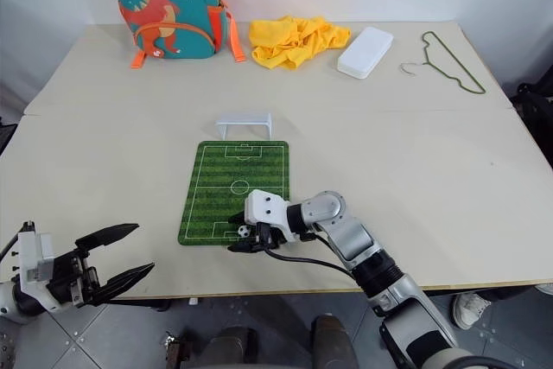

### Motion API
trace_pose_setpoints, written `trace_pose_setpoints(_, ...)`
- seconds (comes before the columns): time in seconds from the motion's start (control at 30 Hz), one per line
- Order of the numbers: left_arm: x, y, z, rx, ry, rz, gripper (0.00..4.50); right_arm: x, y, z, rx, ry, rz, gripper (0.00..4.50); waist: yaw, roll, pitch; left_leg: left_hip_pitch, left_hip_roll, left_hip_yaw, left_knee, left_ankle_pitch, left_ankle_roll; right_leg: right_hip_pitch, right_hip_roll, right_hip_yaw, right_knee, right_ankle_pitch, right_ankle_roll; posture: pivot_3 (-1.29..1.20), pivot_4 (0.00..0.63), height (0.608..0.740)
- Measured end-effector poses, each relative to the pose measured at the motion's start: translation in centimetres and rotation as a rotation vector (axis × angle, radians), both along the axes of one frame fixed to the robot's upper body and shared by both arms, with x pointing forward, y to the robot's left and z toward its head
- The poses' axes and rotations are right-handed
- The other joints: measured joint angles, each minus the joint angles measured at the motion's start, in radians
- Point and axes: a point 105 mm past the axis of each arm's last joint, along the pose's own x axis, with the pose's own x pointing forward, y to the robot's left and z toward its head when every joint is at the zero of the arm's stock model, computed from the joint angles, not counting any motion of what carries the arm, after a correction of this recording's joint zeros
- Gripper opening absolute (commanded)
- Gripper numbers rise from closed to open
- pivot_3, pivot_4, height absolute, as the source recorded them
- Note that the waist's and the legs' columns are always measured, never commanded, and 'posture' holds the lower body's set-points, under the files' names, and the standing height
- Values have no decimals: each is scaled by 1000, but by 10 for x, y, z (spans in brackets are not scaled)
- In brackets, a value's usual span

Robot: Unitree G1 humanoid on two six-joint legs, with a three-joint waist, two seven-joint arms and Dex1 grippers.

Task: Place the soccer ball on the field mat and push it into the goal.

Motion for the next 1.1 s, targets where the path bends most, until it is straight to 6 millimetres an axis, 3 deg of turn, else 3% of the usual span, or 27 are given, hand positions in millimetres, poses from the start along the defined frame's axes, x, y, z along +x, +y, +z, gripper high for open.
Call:
trace_pose_setpoints(0.6, 1, -1, 1, -2, -4, -5, 4500, -4, 7, 9, 67, -15, 31, 2802, -1, 0, 0, 0, 0, 0, 0, 0, 0, 0, 0, 0, 0, 0, 0, 0, 150, 740)
trace_pose_setpoints(0.7, 2, -2, 2, -4, -7, -7, 4500, -7, 9, 19, 139, 11, 53, 2802, -1, 0, 0, 0, 0, 0, 0, 0, 0, 0, 0, 0, 0, 0, 0, 0, 150, 740)
trace_pose_setpoints(0.83, 4, -2, 4, -18, -14, -13, 4500, -8, -9, 55, 283, -10, 89, 2802, 1, 0, 0, 0, 0, 0, 0, 0, 0, 1, -1, 0, 0, 0, 0, 0, 150, 740)
trace_pose_setpoints(0.93, 2, -2, 5, -15, -8, -29, 4500, -11, -45, 68, 280, -37, 92, 2277, 13, 0, 0, 0, -1, -2, 0, 0, 1, 2, -2, -2, -2, 0, 0, 0, 150, 740)
trace_pose_setpoints(1.1, -3, -3, 4, 7, 12, -84, 4500, -18, -96, 49, 166, 2, 44, 575, 25, 0, 0, 0, 0, 0, 0, 0, 1, 2, -1, -1, -2, 0, 0, 0, 150, 740)
